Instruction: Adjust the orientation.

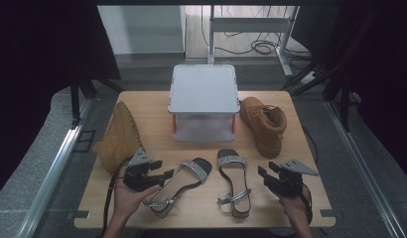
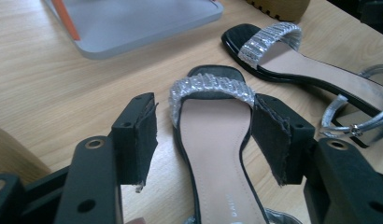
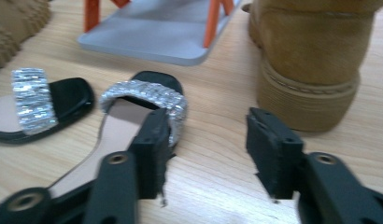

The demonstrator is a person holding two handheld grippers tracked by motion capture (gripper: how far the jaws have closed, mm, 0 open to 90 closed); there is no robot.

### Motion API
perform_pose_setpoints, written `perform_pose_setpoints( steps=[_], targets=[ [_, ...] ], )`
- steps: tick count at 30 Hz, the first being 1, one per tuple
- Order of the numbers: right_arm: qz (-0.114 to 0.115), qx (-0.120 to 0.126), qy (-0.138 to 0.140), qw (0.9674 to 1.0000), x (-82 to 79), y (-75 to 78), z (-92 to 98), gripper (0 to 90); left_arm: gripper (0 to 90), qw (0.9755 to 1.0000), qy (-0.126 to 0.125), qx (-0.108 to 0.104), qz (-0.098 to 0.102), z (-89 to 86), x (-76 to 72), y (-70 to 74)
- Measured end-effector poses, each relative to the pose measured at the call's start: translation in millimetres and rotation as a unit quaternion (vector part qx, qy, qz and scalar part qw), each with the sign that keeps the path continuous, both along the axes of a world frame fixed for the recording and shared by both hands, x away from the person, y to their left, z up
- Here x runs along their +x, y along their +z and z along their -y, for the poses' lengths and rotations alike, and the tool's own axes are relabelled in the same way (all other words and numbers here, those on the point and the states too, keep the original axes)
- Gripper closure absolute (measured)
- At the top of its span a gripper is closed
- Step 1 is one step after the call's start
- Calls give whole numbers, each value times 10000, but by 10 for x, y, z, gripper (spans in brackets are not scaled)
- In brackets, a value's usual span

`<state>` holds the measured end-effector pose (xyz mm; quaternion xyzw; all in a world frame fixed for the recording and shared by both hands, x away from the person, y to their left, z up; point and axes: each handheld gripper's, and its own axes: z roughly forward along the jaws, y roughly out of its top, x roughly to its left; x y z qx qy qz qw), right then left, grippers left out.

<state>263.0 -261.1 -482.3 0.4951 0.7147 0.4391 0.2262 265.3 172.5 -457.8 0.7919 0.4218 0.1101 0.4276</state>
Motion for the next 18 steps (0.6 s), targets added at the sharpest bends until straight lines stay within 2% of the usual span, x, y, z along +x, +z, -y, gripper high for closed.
perform_pose_setpoints(
  steps=[2, 3, 4, 8, 9, 11, 14, 18],
  targets=[
    [-10, 29, 140, 9999, -14, 23, -21, 645, 404, 10000, -48, -32, -5, 8, -8, 4],
    [13, -22, 247, 9997, -38, 46, -55, 729, 401, 10000, -65, -59, -8, 7, -19, 14],
    [13, -22, 247, 9997, -38, 46, -55, 729, 401, 10000, -65, -59, -8, 7, -19, 14],
    [54, -60, 516, 9986, -108, 110, -146, 863, 400, 10000, -35, -92, 10, -15, -42, 43],
    [68, -77, 705, 9975, -149, 137, -208, 891, 400, 9999, -39, -103, 16, -25, -49, 53],
    [59, -91, 789, 9968, -165, 148, -234, 892, 399, 9999, -26, -110, 27, -37, -60, 66],
    [31, -154, 1104, 9938, -240, 178, -365, 893, 399, 9999, -11, -126, 28, -52, -75, 79],
    [-84, -199, 1369, 9904, -303, 148, -492, 894, 397, 9999, 3, -136, 36, -67, -84, 88]
  ],
)
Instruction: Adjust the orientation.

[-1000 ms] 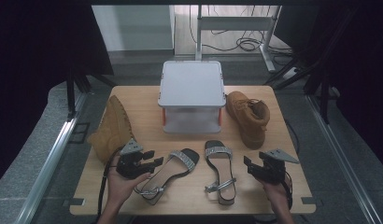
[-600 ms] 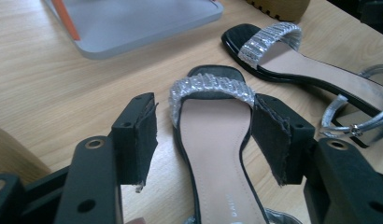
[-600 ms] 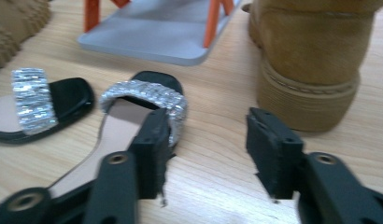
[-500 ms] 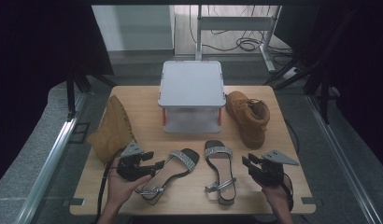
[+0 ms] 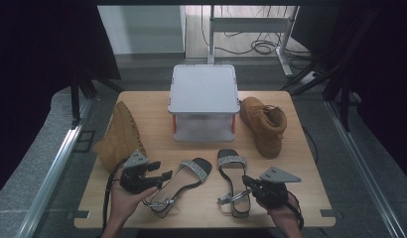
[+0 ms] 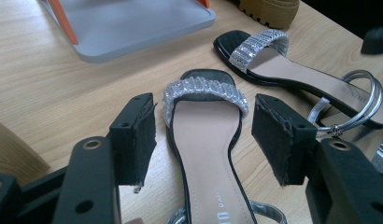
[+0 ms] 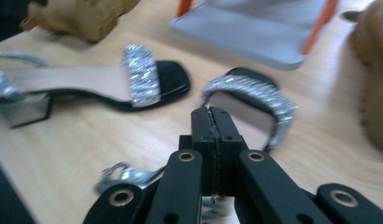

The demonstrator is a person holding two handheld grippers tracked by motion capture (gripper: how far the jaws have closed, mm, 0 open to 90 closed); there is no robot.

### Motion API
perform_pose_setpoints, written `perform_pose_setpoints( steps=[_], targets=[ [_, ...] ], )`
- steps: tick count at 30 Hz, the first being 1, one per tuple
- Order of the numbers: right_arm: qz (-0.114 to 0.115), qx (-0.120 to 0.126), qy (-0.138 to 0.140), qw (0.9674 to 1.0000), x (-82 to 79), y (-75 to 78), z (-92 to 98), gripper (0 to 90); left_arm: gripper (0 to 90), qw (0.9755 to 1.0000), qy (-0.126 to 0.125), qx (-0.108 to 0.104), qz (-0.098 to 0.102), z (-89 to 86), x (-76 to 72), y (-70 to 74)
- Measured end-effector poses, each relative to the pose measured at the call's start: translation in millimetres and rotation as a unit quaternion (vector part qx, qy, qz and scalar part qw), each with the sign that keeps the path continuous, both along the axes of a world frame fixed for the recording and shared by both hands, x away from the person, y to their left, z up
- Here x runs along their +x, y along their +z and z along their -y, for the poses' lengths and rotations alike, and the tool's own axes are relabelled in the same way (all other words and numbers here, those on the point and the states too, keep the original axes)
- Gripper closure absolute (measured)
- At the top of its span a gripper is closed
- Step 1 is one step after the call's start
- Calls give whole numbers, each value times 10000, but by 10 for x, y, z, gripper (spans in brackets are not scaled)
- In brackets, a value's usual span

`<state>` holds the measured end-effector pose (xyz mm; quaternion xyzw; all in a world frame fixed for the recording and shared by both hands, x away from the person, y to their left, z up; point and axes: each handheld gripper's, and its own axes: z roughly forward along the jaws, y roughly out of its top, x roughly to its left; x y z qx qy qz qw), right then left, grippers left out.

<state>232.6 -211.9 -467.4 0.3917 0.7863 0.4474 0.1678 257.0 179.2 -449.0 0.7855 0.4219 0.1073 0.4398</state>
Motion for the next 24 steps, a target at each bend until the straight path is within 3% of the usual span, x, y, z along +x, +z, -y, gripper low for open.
perform_pose_setpoints(
  steps=[5, 9, 20, 24],
  targets=[
    [-139, -13, 225, 9997, -90, -50, -124, 894, 396, 10000, 51, -2, -1, -32, -3, 9],
    [-149, -141, 530, 9984, -297, -141, -313, 894, 395, 10000, 65, -14, -23, -47, -8, 3],
    [-458, -207, 826, 9953, -431, -338, -400, 895, 395, 9999, 110, 27, -60, -61, 11, -30],
    [-485, -383, 969, 9934, -464, -409, -482, 895, 395, 9999, 132, 32, -62, -66, 10, -35]
  ],
)
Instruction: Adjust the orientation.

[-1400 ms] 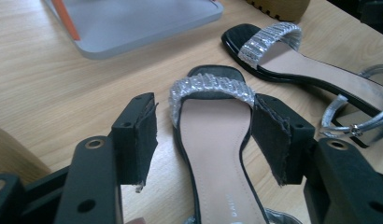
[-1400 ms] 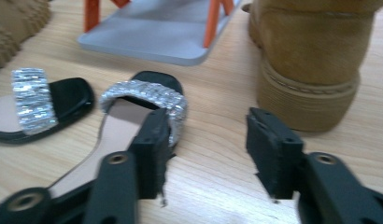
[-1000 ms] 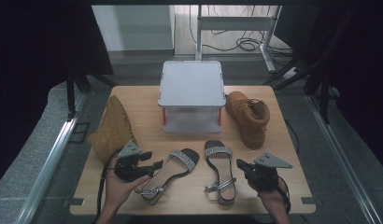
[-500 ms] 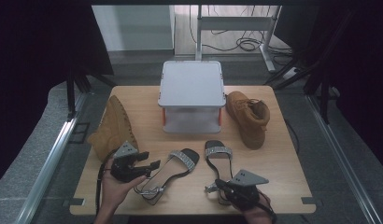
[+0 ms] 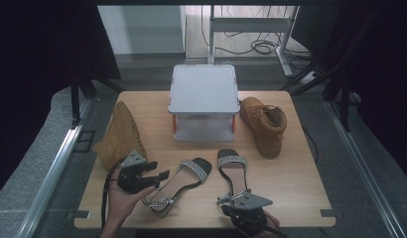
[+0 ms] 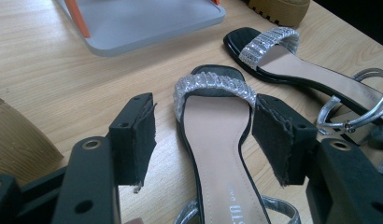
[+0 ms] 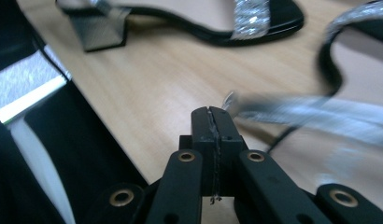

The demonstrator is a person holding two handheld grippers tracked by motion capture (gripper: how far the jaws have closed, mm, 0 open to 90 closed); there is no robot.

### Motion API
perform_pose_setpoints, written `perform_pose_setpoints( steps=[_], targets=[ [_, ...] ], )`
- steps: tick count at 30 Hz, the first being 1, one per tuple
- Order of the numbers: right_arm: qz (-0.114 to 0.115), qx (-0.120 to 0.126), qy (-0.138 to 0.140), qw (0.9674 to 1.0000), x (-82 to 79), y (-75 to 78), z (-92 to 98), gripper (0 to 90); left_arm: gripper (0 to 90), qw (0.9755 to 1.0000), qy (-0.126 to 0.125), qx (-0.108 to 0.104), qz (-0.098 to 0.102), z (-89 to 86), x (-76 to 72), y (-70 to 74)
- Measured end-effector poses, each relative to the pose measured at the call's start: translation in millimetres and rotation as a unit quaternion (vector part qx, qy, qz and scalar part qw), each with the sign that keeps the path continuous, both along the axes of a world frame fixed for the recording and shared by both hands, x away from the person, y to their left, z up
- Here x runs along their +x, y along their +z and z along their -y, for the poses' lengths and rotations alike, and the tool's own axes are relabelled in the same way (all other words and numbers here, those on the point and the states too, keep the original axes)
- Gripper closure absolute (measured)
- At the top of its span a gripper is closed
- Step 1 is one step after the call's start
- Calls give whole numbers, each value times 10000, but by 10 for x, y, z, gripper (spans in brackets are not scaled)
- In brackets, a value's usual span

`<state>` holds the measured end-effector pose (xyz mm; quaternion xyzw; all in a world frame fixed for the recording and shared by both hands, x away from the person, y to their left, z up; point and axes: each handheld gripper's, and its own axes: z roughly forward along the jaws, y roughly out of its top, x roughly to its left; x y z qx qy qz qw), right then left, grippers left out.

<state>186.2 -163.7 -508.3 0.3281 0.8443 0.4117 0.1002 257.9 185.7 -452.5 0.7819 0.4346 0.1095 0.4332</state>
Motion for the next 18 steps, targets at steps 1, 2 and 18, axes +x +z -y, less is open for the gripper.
perform_pose_setpoints(
  steps=[1, 2, 18],
  targets=[
    [2, -33, 31, 10000, -8, -8, -16, 894, 395, 10000, 0, 0, -6, -2, -1, -1],
    [3, -64, 43, 10000, -16, -20, -35, 895, 395, 10000, -1, 6, -1, -5, -1, -3],
    [189, -201, -228, 9994, -38, -74, 13, 895, 395, 10000, -3, -6, -25, -29, -2, -18]
  ],
)
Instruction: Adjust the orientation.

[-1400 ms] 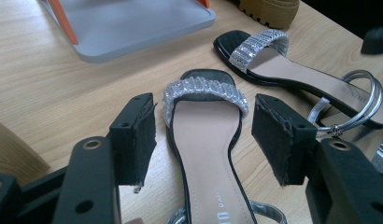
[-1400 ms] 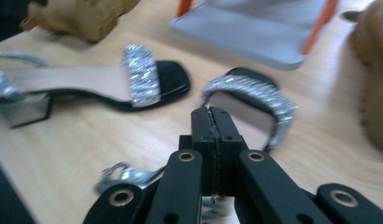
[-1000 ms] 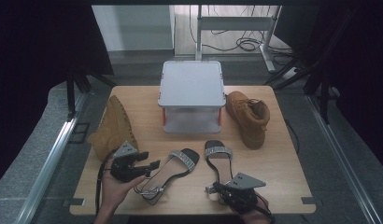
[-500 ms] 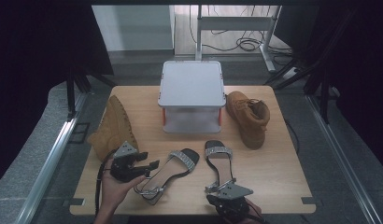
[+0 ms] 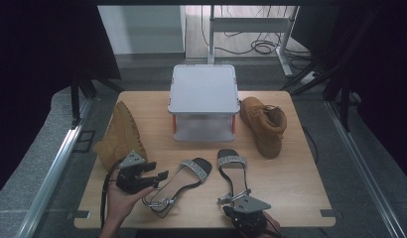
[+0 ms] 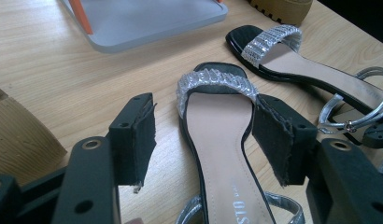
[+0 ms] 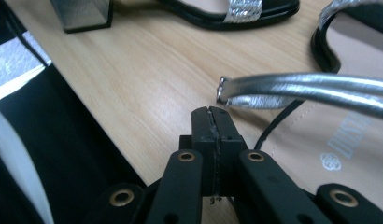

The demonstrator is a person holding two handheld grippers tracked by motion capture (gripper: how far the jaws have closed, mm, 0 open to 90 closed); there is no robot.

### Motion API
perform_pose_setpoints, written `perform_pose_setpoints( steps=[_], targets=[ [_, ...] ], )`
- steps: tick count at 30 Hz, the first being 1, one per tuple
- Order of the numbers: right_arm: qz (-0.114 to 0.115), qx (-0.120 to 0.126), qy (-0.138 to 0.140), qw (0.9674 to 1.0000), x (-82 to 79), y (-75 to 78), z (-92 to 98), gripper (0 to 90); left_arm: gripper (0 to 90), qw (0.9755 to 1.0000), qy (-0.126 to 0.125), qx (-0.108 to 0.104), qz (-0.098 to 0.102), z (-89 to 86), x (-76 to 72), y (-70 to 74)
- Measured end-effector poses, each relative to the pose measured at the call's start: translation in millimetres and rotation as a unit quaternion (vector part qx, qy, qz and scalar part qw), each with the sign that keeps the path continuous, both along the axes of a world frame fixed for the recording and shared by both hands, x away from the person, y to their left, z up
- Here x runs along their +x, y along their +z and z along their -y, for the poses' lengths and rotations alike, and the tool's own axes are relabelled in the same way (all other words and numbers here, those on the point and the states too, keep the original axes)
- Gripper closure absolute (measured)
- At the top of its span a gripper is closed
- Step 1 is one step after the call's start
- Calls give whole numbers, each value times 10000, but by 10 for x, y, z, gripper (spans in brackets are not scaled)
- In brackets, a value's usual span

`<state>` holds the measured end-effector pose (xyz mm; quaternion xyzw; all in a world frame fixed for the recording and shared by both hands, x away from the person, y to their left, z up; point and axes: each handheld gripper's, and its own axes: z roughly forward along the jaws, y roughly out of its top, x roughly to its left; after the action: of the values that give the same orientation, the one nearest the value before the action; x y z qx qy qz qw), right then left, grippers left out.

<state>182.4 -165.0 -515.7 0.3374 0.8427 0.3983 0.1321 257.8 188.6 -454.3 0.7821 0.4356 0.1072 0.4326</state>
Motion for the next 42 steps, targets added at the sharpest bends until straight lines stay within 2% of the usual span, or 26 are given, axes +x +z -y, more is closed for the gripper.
perform_pose_setpoints(
  steps=[4, 9, 26, 37, 42],
  targets=[
    [41, -24, -118, 9999, -4, 20, 1, 895, 394, 10000, 10, -2, 2, -8, -1, 1],
    [141, -169, -229, 9995, -18, 36, 27, 895, 394, 10000, 36, -16, -3, -27, -7, 3],
    [65, 19, -721, 9974, 13, 45, 434, 895, 394, 10000, 22, 28, -47, -24, -1, -21],
    [24, 52, -923, 9957, 84, 24, 591, 895, 393, 10000, 32, 40, -56, -42, -7, -21],
    [20, 73, -916, 9958, 98, 21, 624, 895, 392, 10000, 25, 46, -67, -41, -12, -26]
  ],
)
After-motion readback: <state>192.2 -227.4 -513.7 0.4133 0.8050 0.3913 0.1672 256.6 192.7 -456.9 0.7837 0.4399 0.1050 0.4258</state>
